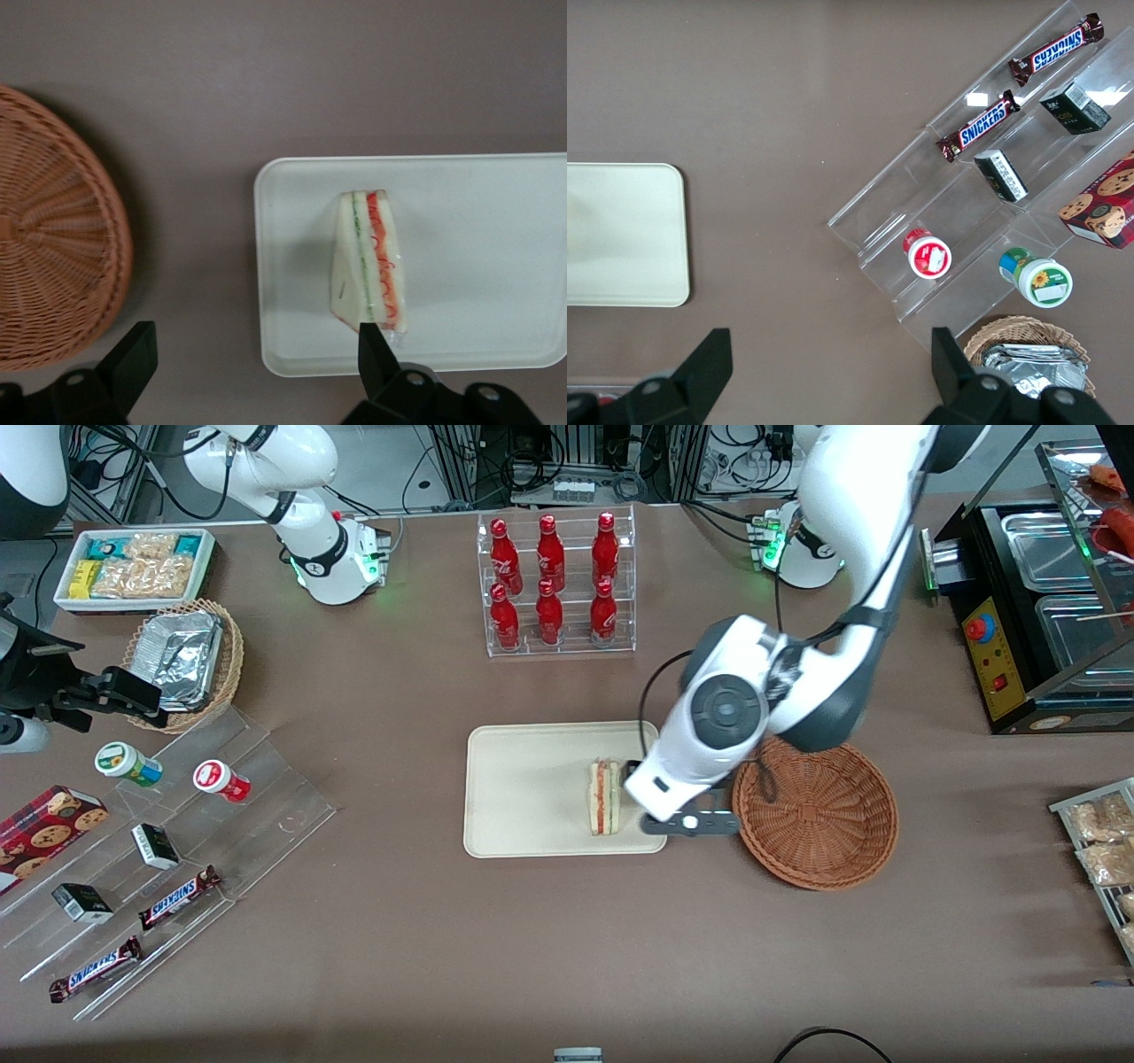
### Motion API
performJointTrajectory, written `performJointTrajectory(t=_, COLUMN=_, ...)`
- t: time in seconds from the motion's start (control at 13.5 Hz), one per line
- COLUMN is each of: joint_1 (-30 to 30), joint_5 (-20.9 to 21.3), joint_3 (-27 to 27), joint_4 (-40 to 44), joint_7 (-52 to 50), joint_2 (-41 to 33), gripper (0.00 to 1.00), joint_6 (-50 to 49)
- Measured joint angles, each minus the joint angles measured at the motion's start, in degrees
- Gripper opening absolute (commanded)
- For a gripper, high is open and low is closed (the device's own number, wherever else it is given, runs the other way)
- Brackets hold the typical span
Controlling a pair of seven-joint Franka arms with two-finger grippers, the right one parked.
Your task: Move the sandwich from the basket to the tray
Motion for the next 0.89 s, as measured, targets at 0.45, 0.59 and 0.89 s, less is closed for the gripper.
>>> performJointTrajectory(t=0.45, joint_1=7.6, joint_5=0.2, joint_3=0.3, joint_4=0.0, joint_7=0.2, joint_2=-5.3, gripper=1.00, joint_6=-4.4)
performJointTrajectory(t=0.59, joint_1=10.3, joint_5=0.3, joint_3=0.3, joint_4=0.0, joint_7=0.9, joint_2=-7.0, gripper=1.00, joint_6=-6.5)
performJointTrajectory(t=0.89, joint_1=16.7, joint_5=0.3, joint_3=0.3, joint_4=0.0, joint_7=11.7, joint_2=-11.4, gripper=1.00, joint_6=-14.0)
